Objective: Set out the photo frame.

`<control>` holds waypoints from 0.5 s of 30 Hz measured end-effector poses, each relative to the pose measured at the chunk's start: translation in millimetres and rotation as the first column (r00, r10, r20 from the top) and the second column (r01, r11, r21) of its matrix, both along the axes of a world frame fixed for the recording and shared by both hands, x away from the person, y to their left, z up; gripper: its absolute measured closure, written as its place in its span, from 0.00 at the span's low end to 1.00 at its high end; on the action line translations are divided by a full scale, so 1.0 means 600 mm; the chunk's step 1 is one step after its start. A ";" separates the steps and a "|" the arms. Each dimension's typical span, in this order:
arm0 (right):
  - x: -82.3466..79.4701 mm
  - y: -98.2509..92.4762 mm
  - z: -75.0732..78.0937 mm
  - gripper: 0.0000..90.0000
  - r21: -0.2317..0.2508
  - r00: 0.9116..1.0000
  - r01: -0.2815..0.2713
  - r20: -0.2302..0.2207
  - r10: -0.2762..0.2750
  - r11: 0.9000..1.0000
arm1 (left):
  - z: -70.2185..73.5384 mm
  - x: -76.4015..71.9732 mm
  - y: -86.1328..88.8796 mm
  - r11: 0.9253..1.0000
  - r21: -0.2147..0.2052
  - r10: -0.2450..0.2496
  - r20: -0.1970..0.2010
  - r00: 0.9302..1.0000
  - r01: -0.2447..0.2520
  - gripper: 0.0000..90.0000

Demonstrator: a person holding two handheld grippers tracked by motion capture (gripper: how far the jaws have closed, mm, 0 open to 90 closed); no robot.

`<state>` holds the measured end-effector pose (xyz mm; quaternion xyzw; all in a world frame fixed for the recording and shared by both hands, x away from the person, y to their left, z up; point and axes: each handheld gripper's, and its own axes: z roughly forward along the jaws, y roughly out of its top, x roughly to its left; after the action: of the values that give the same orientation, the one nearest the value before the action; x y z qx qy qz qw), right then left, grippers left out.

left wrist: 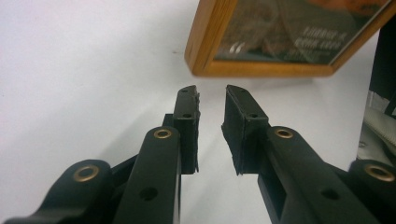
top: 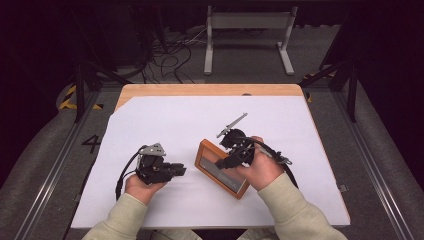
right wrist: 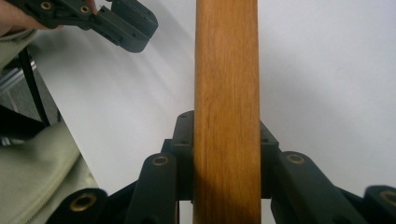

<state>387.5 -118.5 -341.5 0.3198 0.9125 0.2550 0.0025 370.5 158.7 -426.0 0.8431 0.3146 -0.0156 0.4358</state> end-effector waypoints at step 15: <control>0.041 0.001 0.053 0.78 -0.125 0.939 -0.325 0.077 0.336 0.937 | -0.004 -0.015 0.032 0.999 -0.003 0.049 -0.011 0.999 -0.049 0.81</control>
<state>412.1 -117.8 -309.5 0.1484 0.9647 0.2164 0.0216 361.8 177.6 -428.7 0.8343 0.3374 -0.0100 0.4358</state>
